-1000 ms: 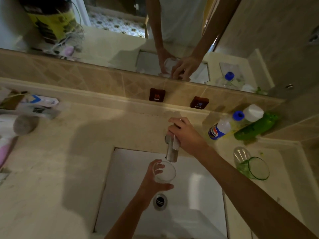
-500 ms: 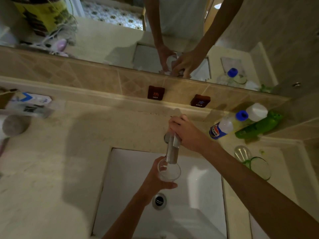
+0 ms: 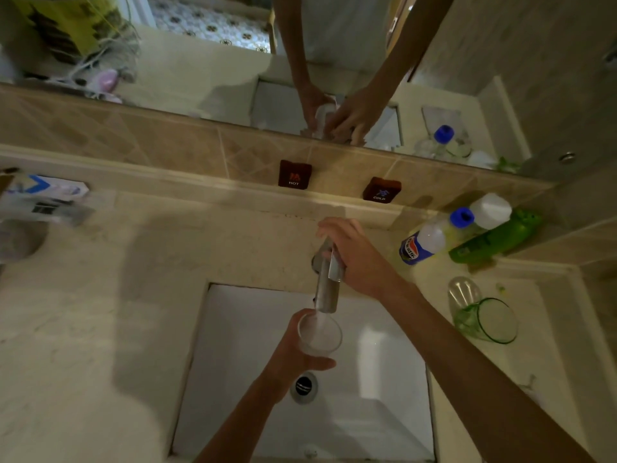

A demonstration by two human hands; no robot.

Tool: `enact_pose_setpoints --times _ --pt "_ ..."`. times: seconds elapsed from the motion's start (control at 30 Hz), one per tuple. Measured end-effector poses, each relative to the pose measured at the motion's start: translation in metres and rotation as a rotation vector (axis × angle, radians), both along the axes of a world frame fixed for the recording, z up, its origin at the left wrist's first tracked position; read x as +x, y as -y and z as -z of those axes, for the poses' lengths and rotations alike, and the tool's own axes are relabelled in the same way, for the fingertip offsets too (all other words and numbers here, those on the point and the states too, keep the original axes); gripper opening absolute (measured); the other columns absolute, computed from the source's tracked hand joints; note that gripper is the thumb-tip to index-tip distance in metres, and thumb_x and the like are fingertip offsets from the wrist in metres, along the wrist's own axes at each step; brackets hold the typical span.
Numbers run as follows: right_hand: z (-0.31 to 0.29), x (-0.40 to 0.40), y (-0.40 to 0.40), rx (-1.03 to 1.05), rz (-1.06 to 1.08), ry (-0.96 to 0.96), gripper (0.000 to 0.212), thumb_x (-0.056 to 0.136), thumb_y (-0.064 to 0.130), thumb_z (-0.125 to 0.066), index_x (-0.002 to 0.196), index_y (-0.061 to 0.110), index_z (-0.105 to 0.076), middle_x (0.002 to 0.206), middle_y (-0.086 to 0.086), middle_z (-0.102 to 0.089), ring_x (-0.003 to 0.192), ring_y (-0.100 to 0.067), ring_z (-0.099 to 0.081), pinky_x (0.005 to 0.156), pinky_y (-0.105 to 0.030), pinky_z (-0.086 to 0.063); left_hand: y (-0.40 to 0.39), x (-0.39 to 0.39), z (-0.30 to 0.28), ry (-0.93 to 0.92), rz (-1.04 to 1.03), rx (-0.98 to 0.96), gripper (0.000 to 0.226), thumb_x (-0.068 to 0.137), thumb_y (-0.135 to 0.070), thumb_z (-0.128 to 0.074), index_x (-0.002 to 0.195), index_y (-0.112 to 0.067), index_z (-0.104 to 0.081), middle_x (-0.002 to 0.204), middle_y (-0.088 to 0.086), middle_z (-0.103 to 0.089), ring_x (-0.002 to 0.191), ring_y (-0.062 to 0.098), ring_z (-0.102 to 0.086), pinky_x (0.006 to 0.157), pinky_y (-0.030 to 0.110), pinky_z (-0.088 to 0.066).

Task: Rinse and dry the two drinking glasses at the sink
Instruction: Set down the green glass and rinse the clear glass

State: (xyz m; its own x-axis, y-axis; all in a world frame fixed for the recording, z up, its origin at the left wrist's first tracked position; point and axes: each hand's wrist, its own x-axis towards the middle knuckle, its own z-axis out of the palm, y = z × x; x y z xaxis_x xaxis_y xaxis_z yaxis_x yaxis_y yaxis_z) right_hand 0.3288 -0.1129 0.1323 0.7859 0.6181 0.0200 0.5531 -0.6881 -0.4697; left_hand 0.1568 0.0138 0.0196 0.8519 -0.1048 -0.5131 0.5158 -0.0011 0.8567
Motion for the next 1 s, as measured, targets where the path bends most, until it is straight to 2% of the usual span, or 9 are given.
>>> enact_pose_setpoints --times 0.07,0.23,0.3,0.37,0.5,0.67,0.77,0.9,1.0 --pt "0.005 -0.019 0.004 0.195 0.248 -0.181 0.07 0.081 -0.003 -0.067 0.141 0.02 -0.039 0.142 0.006 -0.039 0.131 -0.018 -0.038 0.108 -0.032 -0.039 -0.001 -0.003 0.002 -0.01 -0.002 -0.008 0.096 0.057 -0.015 -0.099 0.134 -0.035 -0.045 0.14 -0.006 -0.05 0.132 0.015 -0.049 0.113 0.043 -0.046" --pt "0.057 -0.114 0.032 0.561 0.913 -0.62 0.036 0.096 0.007 -0.055 0.128 0.023 -0.051 0.135 -0.004 -0.053 0.112 -0.021 -0.058 0.087 -0.023 -0.05 -0.006 -0.012 0.011 -0.007 -0.02 -0.037 0.097 0.057 -0.016 -0.1 0.135 -0.036 -0.046 0.135 -0.007 -0.055 0.123 0.008 -0.056 0.105 0.035 -0.053" --pt "0.079 -0.149 0.041 0.578 0.904 -1.004 0.035 0.095 0.003 -0.055 0.117 0.03 -0.06 0.131 -0.005 -0.06 0.108 -0.023 -0.064 0.088 -0.039 -0.055 -0.006 -0.014 0.014 -0.013 -0.016 -0.048 0.096 0.06 -0.013 -0.1 0.137 -0.033 -0.045 0.134 -0.008 -0.056 0.118 0.001 -0.058 0.1 0.028 -0.055" --pt "0.094 -0.173 0.042 0.664 0.811 -1.204 0.055 0.087 -0.008 -0.06 0.126 0.03 -0.058 0.132 -0.001 -0.061 0.111 -0.026 -0.066 0.089 -0.048 -0.055 -0.004 -0.013 0.016 -0.024 0.002 -0.056 0.099 0.059 -0.02 -0.101 0.139 -0.031 -0.044 0.135 -0.003 -0.059 0.122 0.008 -0.061 0.101 0.037 -0.056" --pt "0.111 -0.181 0.033 0.673 0.699 -1.16 0.084 0.075 -0.01 -0.076 0.143 0.03 -0.045 0.139 0.005 -0.056 0.115 -0.022 -0.065 0.088 -0.041 -0.059 -0.006 -0.018 0.03 -0.077 0.019 -0.113 0.099 0.069 -0.031 -0.098 0.147 -0.039 -0.039 0.141 0.01 -0.06 0.127 0.038 -0.062 0.101 0.063 -0.053" --pt "0.12 -0.167 0.029 0.646 0.687 -1.109 0.088 0.066 0.007 -0.09 0.14 0.032 -0.05 0.13 0.007 -0.064 0.115 -0.014 -0.065 0.089 -0.046 -0.059 -0.019 -0.019 0.024 -0.159 -0.025 -0.308 0.068 0.095 -0.05 -0.065 0.155 -0.04 -0.035 0.154 0.001 -0.052 0.138 0.024 -0.056 0.106 0.055 -0.053" --pt "0.123 -0.169 0.022 0.678 0.687 -1.133 0.081 0.068 0.01 -0.09 0.137 0.032 -0.052 0.127 0.002 -0.066 0.116 -0.02 -0.065 0.09 -0.05 -0.057 -0.022 -0.022 0.03 -0.197 -0.074 -0.321 0.052 0.1 -0.041 -0.062 0.149 -0.043 -0.045 0.15 -0.008 -0.057 0.135 0.013 -0.057 0.104 0.046 -0.056" --pt "0.122 -0.176 0.018 0.956 0.775 -1.27 0.054 0.09 0.002 -0.066 0.139 0.02 -0.053 0.13 -0.009 -0.065 0.113 -0.027 -0.067 0.089 -0.049 -0.057 -0.017 -0.027 0.034 -0.315 -0.194 -0.451 0.043 0.11 -0.037 -0.038 0.147 -0.023 -0.054 0.138 0.009 -0.068 0.127 0.028 -0.065 0.097 0.04 -0.056" --pt "0.126 -0.173 0.019 0.993 0.839 -1.283 0.05 0.092 0.041 -0.06 0.137 0.021 -0.056 0.13 -0.008 -0.065 0.117 -0.031 -0.064 0.098 -0.056 -0.051 -0.014 -0.024 0.039 -0.333 -0.209 -0.453 0.048 0.109 -0.041 -0.04 0.146 -0.014 -0.055 0.137 0.019 -0.067 0.125 0.037 -0.065 0.103 0.053 -0.054"
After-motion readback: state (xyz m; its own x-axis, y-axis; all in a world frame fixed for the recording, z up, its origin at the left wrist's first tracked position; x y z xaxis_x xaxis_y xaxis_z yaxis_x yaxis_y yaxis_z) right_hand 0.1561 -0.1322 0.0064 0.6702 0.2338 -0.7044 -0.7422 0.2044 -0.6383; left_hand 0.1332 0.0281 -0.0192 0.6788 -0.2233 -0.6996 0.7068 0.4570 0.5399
